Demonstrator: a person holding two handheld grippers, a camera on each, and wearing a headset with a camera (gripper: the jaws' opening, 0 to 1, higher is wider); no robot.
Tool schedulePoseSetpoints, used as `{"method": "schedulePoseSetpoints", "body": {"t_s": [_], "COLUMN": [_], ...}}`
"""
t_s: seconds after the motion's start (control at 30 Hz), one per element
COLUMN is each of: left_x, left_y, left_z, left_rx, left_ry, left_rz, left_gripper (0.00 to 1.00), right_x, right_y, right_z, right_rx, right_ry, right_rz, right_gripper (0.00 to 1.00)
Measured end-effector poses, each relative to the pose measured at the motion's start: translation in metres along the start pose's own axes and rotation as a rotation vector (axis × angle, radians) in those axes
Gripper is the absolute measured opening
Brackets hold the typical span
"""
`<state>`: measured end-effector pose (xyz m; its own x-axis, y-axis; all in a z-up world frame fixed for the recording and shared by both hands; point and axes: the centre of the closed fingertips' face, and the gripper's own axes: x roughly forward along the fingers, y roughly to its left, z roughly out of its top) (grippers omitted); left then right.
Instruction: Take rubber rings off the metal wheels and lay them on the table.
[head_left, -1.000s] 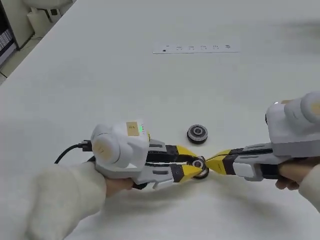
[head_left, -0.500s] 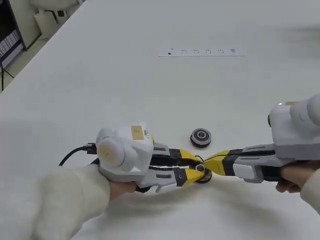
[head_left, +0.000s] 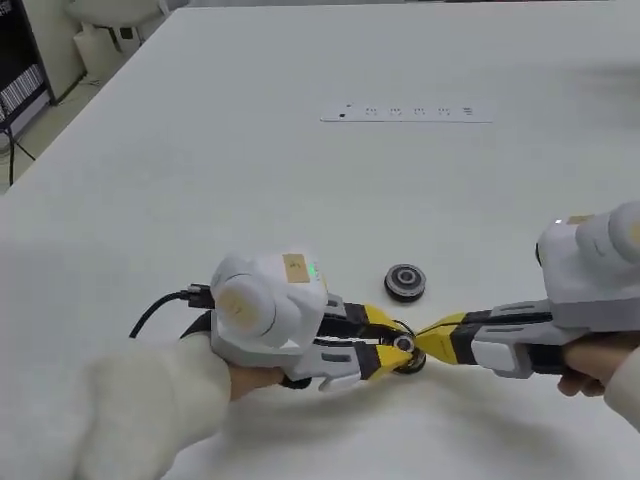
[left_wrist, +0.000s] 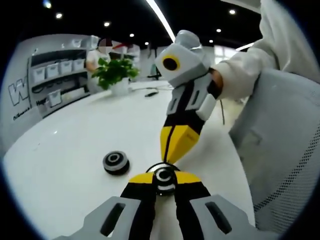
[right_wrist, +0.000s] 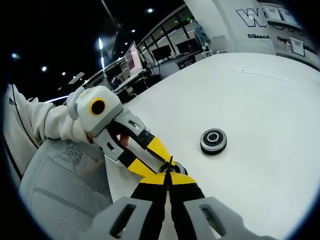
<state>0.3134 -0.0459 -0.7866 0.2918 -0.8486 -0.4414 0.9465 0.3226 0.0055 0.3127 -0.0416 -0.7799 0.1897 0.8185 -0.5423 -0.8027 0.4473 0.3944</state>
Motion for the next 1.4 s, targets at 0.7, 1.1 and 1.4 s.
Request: {"method": "schedulePoseSetpoints", "body": {"t_s": [0.7, 1.1, 1.4], "left_x": [-0.020, -0.040, -0.070], "left_y": [-0.014, -0.019, -0.020], "left_z": [0.028, 0.038, 0.035], "left_rx": [-0.044, 0.018, -0.008], "left_ry": [-0.026, -0.019, -0.003], "left_rz": [-0.030, -0.018, -0.016], "left_gripper": [0.32, 0.44, 0.52], "right_x": [-0.041, -0.057, -0.053], "right_y": [0.002, 0.015, 0.029], "right_z": [0.019, 0.030, 0.039], "right_rx": [0.022, 0.015, -0.008], "right_ry": [-0.086, -0.132, -0.130], "right_rz": [-0.086, -0.105, -0.084], "right_gripper": [0.00, 0.00, 0.00]}}
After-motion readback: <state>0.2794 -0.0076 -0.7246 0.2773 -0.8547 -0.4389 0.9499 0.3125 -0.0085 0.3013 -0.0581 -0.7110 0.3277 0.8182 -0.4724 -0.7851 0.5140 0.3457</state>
